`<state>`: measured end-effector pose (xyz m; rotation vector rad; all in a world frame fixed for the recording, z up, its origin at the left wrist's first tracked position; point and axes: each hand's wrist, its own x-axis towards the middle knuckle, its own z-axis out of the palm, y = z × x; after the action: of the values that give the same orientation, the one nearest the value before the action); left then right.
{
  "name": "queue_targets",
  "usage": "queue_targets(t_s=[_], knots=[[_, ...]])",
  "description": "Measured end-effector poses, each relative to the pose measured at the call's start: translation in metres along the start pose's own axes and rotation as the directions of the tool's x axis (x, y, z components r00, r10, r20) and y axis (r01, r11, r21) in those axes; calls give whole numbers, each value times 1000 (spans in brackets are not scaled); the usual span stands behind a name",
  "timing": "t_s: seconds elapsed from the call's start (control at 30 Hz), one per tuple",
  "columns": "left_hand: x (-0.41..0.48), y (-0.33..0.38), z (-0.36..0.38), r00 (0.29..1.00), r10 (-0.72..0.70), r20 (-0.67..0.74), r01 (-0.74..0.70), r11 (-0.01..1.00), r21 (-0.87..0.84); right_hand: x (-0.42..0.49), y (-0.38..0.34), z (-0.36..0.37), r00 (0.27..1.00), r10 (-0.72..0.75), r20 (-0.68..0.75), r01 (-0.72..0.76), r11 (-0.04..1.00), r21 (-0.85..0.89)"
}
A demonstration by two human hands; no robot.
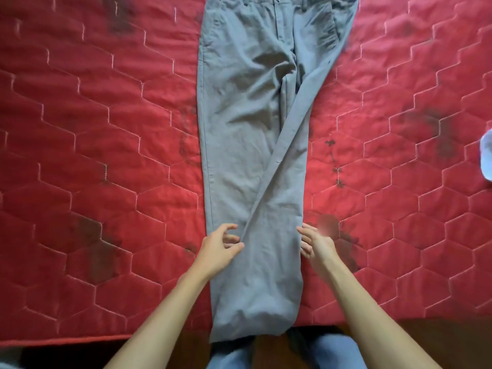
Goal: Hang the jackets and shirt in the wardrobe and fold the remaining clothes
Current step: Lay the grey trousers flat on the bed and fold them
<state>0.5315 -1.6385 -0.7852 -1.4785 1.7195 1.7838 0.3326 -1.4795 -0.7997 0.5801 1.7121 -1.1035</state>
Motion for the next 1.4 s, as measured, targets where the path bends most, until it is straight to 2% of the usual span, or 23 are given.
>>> queue_targets(t_s=[0.1, 0.23, 0.33, 0.47, 0.6, 0.73, 0.83, 0.9, 1.0, 1.03, 1.1, 1.17, 1.23, 1.3, 1.33, 1.4], knots=[[34, 38, 0, 999, 50, 14, -51, 999, 18, 17, -44, 15, 997, -70, 23, 72, 995, -69], [63, 94, 0, 992, 119, -34, -117, 991, 60, 28, -95, 28, 995, -85, 51, 92, 980, -177], [77, 147, -7, 983, 166, -72, -159, 982, 99, 30, -137, 33, 989, -147, 6, 143, 949, -280], [97, 227, -24, 960, 243, -141, -221, 963, 156, 35, -216, 56, 961, -276, 7, 271, 937, -221], [139, 282, -21, 933, 314, -177, -282, 941, 187, 75, -300, 93, 895, -445, -14, 431, 874, -226], [197, 328, 2, 911, 386, -149, -353, 913, 204, 126, -376, 114, 804, -594, -10, 558, 761, -332], [233, 351, 19, 924, 357, -136, -343, 932, 119, 161, -403, 120, 779, -626, 18, 589, 723, -361], [246, 350, 25, 936, 327, -128, -324, 945, 40, 167, -410, 124, 790, -612, 39, 595, 750, -289], [250, 348, 20, 948, 303, -95, -316, 935, -164, 149, -413, 138, 751, -658, 49, 653, 730, -204], [246, 351, 15, 948, 307, -88, -319, 914, -250, 137, -414, 147, 720, -691, 71, 691, 702, -172], [240, 361, -2, 948, 311, -73, -311, 851, -423, 108, -418, 169, 608, -782, 136, 793, 592, -145], [228, 370, -27, 961, 268, -74, -263, 790, -554, 78, -424, 199, 496, -836, 237, 867, 460, -190], [224, 363, -55, 970, 201, -138, -241, 704, -668, 60, -428, 231, 476, -787, 393, 879, 407, -248], [225, 343, -84, 969, 118, -215, -242, 602, -761, 52, -426, 255, 500, -641, 582, 863, 423, -276], [228, 331, -94, 969, 80, -235, -237, 578, -781, 54, -423, 259, 503, -576, 644, 861, 396, -318], [236, 304, -107, 975, -5, -222, -177, 588, -789, 65, -413, 248, 513, -554, 655, 858, 328, -395]])
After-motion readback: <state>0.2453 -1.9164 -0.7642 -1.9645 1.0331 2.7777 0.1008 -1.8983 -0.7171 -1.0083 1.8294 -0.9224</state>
